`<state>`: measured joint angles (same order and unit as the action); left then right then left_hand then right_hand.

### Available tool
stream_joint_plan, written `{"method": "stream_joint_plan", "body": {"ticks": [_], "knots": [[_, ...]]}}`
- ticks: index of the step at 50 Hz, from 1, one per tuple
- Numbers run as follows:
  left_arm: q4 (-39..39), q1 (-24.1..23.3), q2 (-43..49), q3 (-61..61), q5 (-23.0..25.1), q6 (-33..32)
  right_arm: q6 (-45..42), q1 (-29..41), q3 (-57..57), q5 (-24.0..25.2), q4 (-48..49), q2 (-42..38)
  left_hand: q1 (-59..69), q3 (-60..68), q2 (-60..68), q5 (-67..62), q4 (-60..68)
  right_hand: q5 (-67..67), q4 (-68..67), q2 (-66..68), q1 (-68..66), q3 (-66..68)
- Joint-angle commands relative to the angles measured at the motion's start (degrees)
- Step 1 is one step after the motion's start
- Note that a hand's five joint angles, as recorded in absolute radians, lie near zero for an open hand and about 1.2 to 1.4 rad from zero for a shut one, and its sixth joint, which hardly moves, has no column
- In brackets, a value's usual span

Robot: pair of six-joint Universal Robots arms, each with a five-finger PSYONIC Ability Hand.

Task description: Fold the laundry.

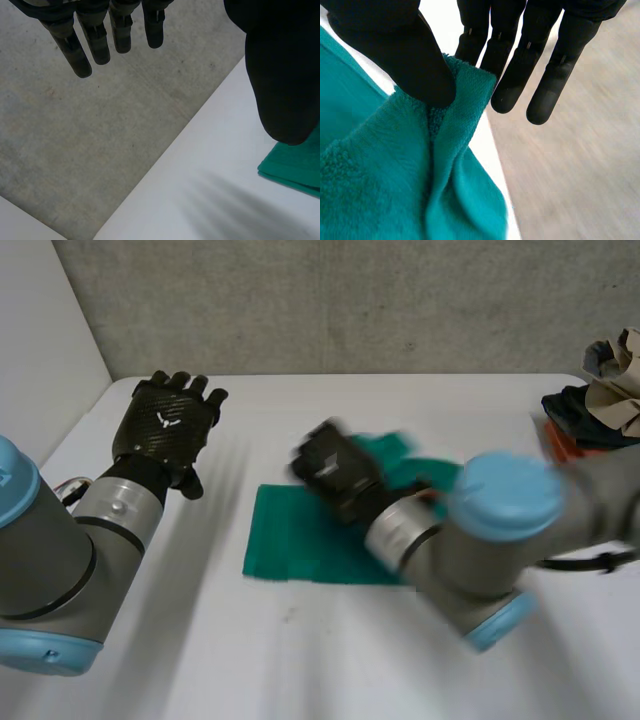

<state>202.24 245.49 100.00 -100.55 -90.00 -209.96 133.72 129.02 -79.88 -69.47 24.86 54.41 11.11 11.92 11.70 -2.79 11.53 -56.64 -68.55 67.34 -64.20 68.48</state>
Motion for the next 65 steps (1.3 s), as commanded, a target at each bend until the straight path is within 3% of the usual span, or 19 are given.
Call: {"method": "stream_joint_plan", "body": {"ticks": [1,3,5,7,14,20,26,30,32,35,38,43,47,53,57,58,59,62,65], "knots": [[0.09,0.07,0.72,-0.09,0.0,-0.01,-0.3,5.36,1.57,5.22,1.33,-8.27,-1.11,-1.92,-1.7,2.79,-1.53,-13.36,-11.45,12.66,-15.8,11.52],[0.09,0.16,0.81,0.09,-0.09,-0.01,-0.3,5.36,1.66,4.79,0.81,-8.71,-1.11,-1.92,-1.7,2.79,-1.53,-0.58,1.34,-0.13,-3.01,-1.27],[0.09,0.08,1.25,0.7,-0.09,0.26,0.14,4.93,1.14,3.48,0.71,-8.1,-1.11,-1.92,-1.7,2.79,-1.53,40.26,42.17,-40.96,37.82,-42.1],[0.18,-0.19,1.95,1.05,-0.09,0.61,0.58,4.66,0.43,1.63,0.37,-7.48,-1.11,-1.92,-1.7,2.79,-1.53,56.64,58.55,-57.34,54.2,-58.48],[0.26,-3.7,6.26,4.65,-0.26,1.22,9.44,-0.07,-5.27,-11.11,-4.81,2.17,-1.11,-1.92,-1.7,2.79,-1.53,56.64,58.55,-57.34,54.2,-58.48],[0.26,-7.56,9.42,7.29,-0.26,2.8,18.41,-9.3,-12.65,-10.51,-9.39,7.99,-1.11,-1.92,-1.7,2.79,-1.53,56.64,58.55,-57.34,54.2,-58.48],[0.26,-10.38,12.06,8.61,-0.44,3.16,17.2,-13.27,-16.18,-10.42,-10.53,7.2,-1.11,-1.92,-1.7,2.79,-1.53,54.22,56.14,-54.93,51.79,-56.07],[0.26,-10.74,12.24,8.0,-0.35,3.16,12.9,-16.78,-17.85,-10.94,-11.76,6.41,-1.11,-1.92,-1.7,2.79,-1.53,29.06,30.97,-29.76,26.62,-30.9],[0.18,-10.74,12.15,7.47,-0.27,3.07,9.99,-19.94,-18.38,-11.82,-12.12,6.84,-1.11,-1.92,-1.7,2.79,-1.53,-10.07,-8.15,9.36,-12.5,8.22],[0.18,-10.56,11.71,6.94,-0.26,3.07,7.36,-22.75,-18.38,-12.0,-10.63,7.11,-1.11,-1.92,-1.7,2.79,-1.53,-13.36,-11.45,12.66,-15.8,11.52],[0.18,-10.38,11.01,6.42,-0.26,3.07,6.21,-22.42,-17.5,-12.18,-9.48,8.07,-1.11,-1.92,-1.7,2.79,-1.53,-13.36,-11.45,12.66,-15.8,11.52],[0.18,-10.04,7.59,5.63,-0.79,3.16,6.91,-13.13,-12.07,-11.65,-6.77,12.64,-1.11,-1.92,-1.7,2.79,-1.53,-13.36,-11.45,12.66,-15.8,11.52],[0.18,-7.93,5.74,4.49,-1.05,3.07,6.82,-5.57,-7.76,-11.04,-4.57,8.54,-1.11,-1.92,-1.7,2.79,-1.53,-13.36,-11.45,12.66,-15.8,11.52],[0.18,-4.59,3.45,2.81,-2.02,3.42,6.73,4.29,-5.99,-3.49,-2.89,2.19,-1.11,-1.92,-1.7,2.79,-1.53,-13.36,-11.45,12.66,-15.8,11.52],[0.18,-4.06,3.18,2.55,-4.48,5.35,7.7,5.71,-6.43,1.44,-3.06,0.34,-1.11,-1.92,-1.7,2.79,-1.53,-13.36,-11.45,12.66,-15.8,11.52],[0.18,-4.06,3.1,2.64,-4.66,5.88,8.4,5.63,-6.34,1.8,-3.15,0.34,-1.07,-1.88,-1.65,2.74,-1.48,-7.59,-5.68,6.89,-10.03,5.75],[0.18,-4.06,3.18,2.9,-4.92,7.1,11.1,5.54,-5.9,1.36,-3.07,0.69,-1.07,-1.87,-1.65,2.74,-1.48,20.11,22.02,-20.81,17.67,-21.95],[0.18,-4.14,3.18,3.6,-4.92,9.04,20.39,2.83,-4.94,-2.22,-3.06,1.39,-0.9,-1.71,-1.48,2.57,-1.31,56.64,58.55,-57.34,54.2,-58.48],[-0.09,-4.93,3.53,5.53,-4.84,11.41,29.2,-1.04,-4.84,-4.96,-3.59,3.59,-0.9,-1.71,-1.48,2.57,-1.31,56.64,58.55,-57.34,54.2,-58.48]]}}
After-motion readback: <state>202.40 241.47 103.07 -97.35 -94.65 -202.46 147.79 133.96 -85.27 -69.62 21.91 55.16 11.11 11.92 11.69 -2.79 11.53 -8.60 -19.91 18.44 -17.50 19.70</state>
